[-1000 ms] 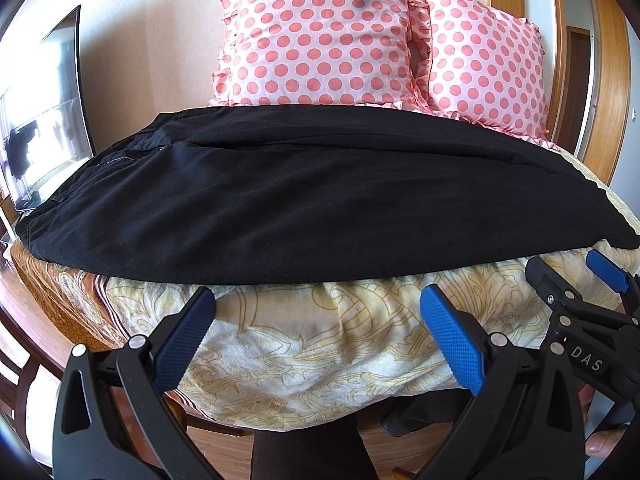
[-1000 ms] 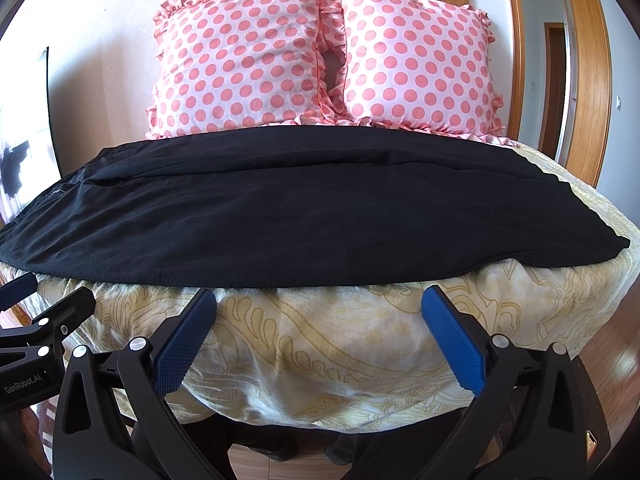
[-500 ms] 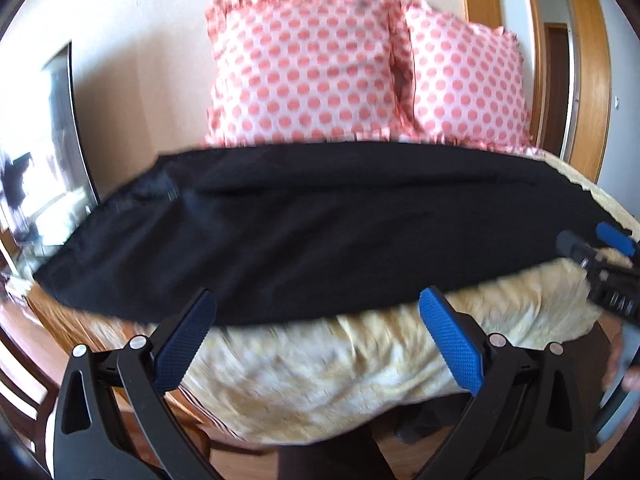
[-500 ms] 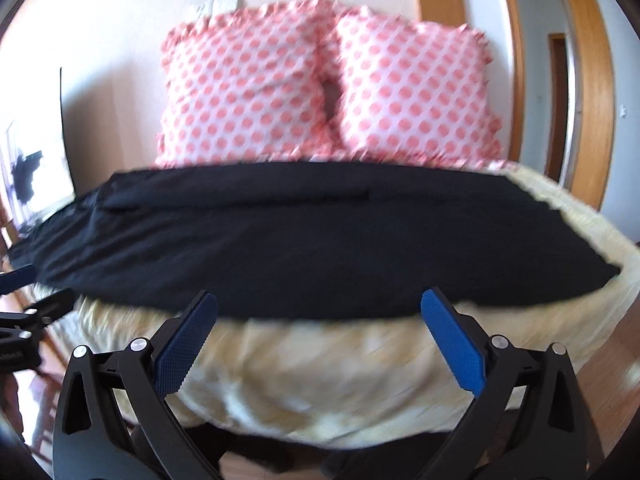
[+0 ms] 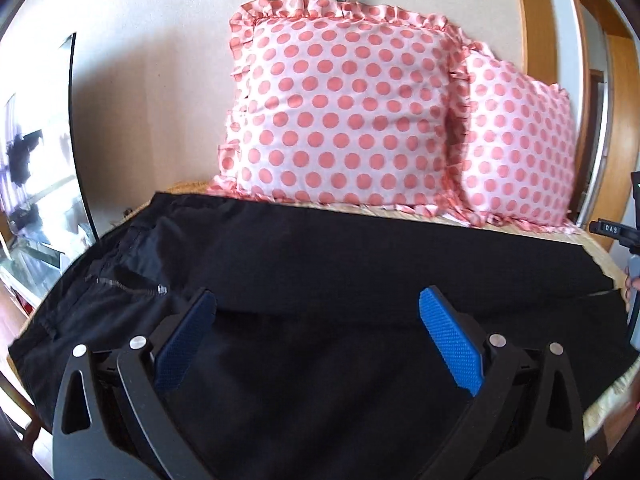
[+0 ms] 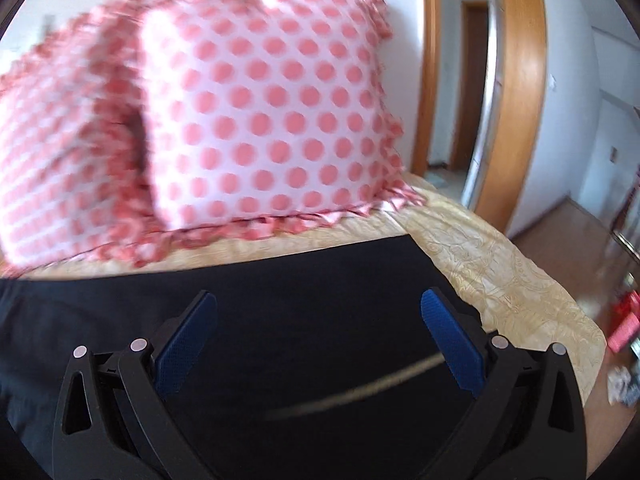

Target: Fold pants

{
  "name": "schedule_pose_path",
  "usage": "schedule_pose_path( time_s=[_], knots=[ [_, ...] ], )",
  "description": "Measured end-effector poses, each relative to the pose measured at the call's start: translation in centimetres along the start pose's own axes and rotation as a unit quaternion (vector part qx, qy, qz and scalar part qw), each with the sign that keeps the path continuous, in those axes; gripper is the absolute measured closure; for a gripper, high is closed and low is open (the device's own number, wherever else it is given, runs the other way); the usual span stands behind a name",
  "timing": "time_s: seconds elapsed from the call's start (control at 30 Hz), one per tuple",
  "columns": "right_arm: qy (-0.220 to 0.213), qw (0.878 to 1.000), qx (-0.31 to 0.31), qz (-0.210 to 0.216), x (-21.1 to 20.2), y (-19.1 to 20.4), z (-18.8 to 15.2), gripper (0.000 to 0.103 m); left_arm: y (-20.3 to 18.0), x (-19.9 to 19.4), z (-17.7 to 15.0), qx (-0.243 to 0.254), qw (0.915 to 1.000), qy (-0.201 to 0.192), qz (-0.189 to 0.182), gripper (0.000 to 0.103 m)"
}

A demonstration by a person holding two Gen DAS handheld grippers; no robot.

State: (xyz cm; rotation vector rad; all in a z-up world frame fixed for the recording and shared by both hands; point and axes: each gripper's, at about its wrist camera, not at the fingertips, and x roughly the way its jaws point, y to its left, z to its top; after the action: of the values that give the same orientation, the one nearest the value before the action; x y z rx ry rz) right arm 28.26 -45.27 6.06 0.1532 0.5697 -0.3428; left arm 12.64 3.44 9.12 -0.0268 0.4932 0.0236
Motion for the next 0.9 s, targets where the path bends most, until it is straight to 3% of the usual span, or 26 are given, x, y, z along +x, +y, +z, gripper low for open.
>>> schedule_pose_path(
  time_s=[0.13,0.2,0.3,0.47,0.6,0.7,0.8,0.83,0.9],
  knots=[
    [0.064,0.994,0.035,-0.081,7.8,0.4,3.4,0.001,-0.7,2.3,1.1,0.024,0.9991,-0.019,0.028,0.002],
    [0.087,0.988,0.062,-0.112,10.9,0.2,4.4,0.001,-0.5,3.0,1.3,0.023,0.9994,-0.016,0.021,0.002],
    [0.102,0.980,0.087,-0.147,14.2,0.2,5.2,0.011,-0.7,4.2,1.1,0.021,0.9998,-0.003,0.005,0.002],
    [0.131,0.970,0.099,-0.179,16.9,0.7,5.1,0.024,-1.3,4.9,0.6,0.034,0.9994,0.002,-0.004,0.002],
    [0.152,0.957,0.114,-0.218,18.0,0.2,4.6,0.025,-1.5,5.0,0.5,0.040,0.9991,0.003,-0.011,0.002],
    [0.171,0.952,0.123,-0.222,18.9,-0.5,4.1,0.025,-1.5,5.1,0.5,0.042,0.9990,0.006,-0.015,0.002],
    [0.159,0.955,0.119,-0.220,18.9,-0.4,3.9,0.027,-1.3,5.2,0.4,0.039,0.9991,0.009,-0.016,0.002],
    [0.156,0.957,0.119,-0.213,18.8,-0.4,3.9,0.032,-1.2,5.2,0.4,0.037,0.9992,0.009,-0.015,0.002],
    [0.148,0.964,0.132,-0.175,18.5,-0.6,3.7,0.051,-1.0,5.2,0.4,0.033,0.9993,0.010,-0.015,0.002]
  ],
)
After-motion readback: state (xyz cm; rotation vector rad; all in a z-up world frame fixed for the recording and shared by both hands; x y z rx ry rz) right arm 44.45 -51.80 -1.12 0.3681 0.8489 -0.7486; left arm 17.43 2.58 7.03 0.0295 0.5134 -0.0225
